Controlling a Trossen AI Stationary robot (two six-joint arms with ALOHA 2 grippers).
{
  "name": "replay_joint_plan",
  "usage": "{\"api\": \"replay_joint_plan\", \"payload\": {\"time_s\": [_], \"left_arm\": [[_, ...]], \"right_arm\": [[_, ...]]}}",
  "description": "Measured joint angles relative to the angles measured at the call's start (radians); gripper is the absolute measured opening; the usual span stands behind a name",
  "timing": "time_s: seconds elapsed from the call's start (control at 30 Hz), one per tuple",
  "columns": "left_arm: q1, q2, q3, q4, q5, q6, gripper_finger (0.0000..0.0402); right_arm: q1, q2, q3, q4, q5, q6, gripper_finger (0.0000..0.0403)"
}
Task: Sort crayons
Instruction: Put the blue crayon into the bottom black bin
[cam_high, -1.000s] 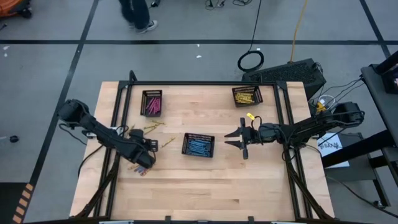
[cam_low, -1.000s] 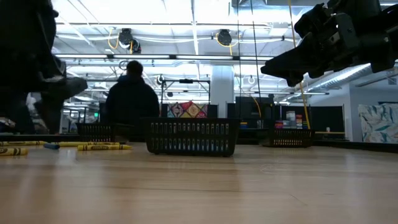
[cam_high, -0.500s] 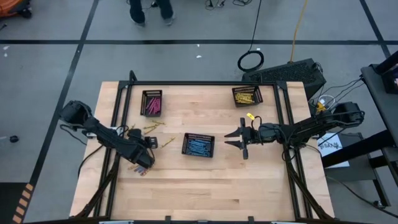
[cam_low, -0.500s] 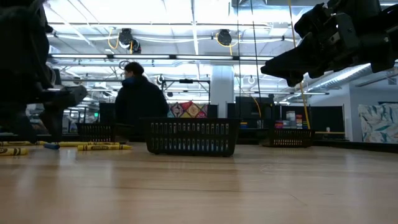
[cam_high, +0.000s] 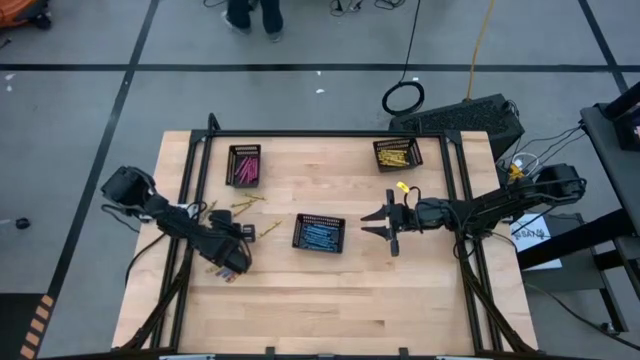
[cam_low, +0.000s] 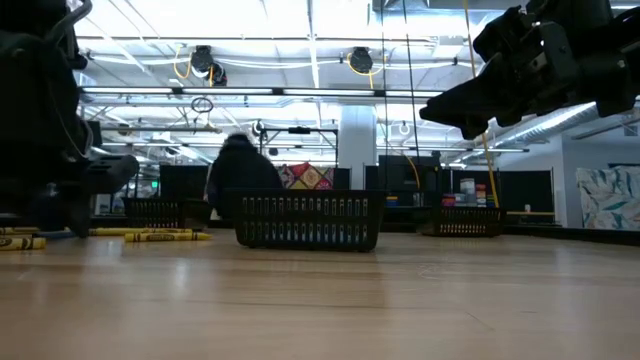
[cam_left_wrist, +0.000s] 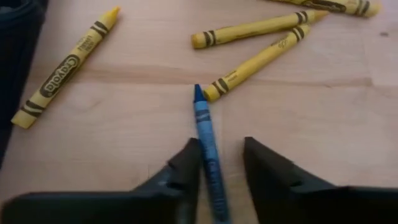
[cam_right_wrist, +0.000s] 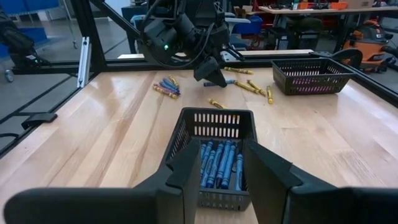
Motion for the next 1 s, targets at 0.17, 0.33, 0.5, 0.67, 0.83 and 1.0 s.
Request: {"api": "replay_joint_plan", "payload": {"time_s": [0.17, 0.33, 0.5, 0.67, 0.83, 1.0], "left_arm": [[-0.013, -0.016, 0.0, 0.001, 0.002, 0.062, 0.0014], [-0.033, -0.095, 0.041, -0.052, 0.055, 0.175, 0.0012], [-0.051, -0.191, 0.082, -0.033, -0.185, 0.314, 0.0009], [-0.02, -0.23, 0.086, 0.299, -0.335, 0.743, 0.0008], [0.072, -0.198, 0.088, 0.883, -0.325, 1.504, 0.0007], [0.206, -0.109, 0.09, 1.349, -0.032, 2.091, 0.0007]], "right_arm": [[0.0, 0.0, 0.0, -0.015, 0.0, -0.026, 0.0104], [0.0, -0.04, 0.0, -0.022, 0.0, -0.041, 0.0104], [0.0, -0.16, 0.0, -0.126, -0.001, -0.085, 0.0104], [0.0, -0.336, 0.0, -0.257, -0.004, -0.115, 0.0104], [0.0, -0.463, 0.0, -0.321, -0.004, -0.128, 0.0104], [0.0, -0.494, 0.0, -0.36, -0.004, -0.129, 0.0104]]}}
